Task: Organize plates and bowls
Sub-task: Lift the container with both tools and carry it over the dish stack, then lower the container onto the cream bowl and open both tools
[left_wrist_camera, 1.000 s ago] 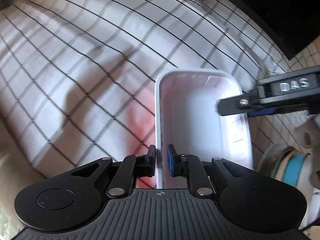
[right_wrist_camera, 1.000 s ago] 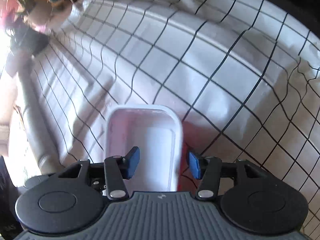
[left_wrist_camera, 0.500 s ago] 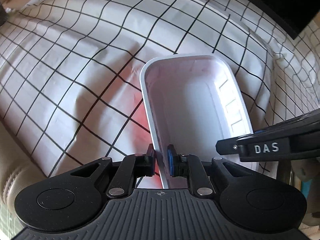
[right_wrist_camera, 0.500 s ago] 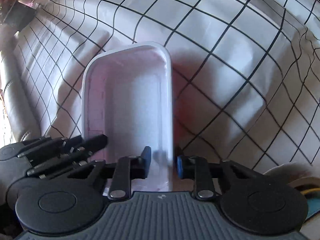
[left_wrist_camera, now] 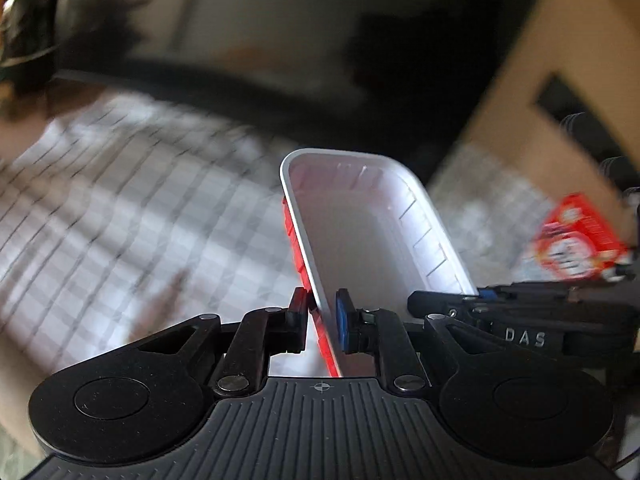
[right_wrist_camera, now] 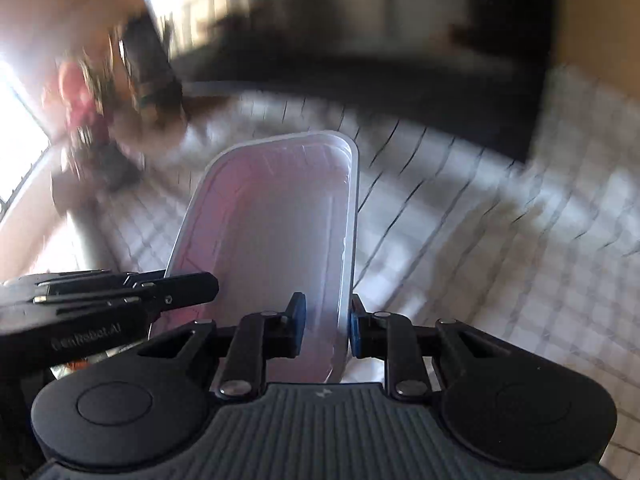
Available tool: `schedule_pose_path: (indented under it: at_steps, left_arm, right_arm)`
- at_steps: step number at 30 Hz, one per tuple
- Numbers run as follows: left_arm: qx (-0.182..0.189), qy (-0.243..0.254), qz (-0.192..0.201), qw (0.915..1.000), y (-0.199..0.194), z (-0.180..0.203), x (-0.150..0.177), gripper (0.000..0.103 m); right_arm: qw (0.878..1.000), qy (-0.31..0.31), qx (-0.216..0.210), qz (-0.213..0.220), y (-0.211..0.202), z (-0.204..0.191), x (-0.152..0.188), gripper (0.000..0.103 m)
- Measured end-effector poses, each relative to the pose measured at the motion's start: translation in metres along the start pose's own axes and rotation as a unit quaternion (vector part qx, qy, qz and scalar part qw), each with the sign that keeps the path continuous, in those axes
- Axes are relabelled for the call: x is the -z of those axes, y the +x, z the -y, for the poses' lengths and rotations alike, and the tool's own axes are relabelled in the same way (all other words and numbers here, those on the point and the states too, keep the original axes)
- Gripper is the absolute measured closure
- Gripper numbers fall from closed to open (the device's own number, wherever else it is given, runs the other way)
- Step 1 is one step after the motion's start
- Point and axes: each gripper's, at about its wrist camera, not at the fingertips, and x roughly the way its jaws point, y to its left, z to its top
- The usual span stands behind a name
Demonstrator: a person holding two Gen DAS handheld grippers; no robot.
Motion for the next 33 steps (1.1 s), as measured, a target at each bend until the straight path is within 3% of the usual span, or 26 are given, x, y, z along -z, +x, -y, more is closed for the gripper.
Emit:
schedule_pose_path:
  at_steps: [3,6,12,18,25,33]
  left_arm:
    - [0.056,0.043,-0.007,0.9975,-0.006,0.052,-0.006,0.085]
    - [0.089,0.078,-0.023,0.9928,0.003,0.100,-0.003,0.085]
    - [0.090,0.122,-0.075,0.9856,0.044,0.155,0.034,0.085]
    - [0.076,0.089,-0.155,0.9809,0.090,0.135,0.069,0.086]
    - [0.069,0.085,-0.161,0.9809,0.093,0.123,0.070,0.086]
    - [0.087,0.082,-0.172,0.9777,0.090,0.121,0.060,0.086]
  right_arm:
    - [0.999,0.014,0.019,0.044,-0.058,0.026,0.014,0.080]
    - [0.996,0.028,0.046,0.067,-0.105,0.056,0.038,0.079]
    - [0.992,0.072,0.078,0.069,-0.136,0.100,0.091,0.078]
    - [0.991,0.116,0.060,0.013,-0.100,0.123,0.130,0.078]
    - [0.993,0.114,0.026,0.003,-0.086,0.117,0.139,0.077]
    - [0.993,0.117,0.033,0.007,-0.084,0.127,0.131,0.077]
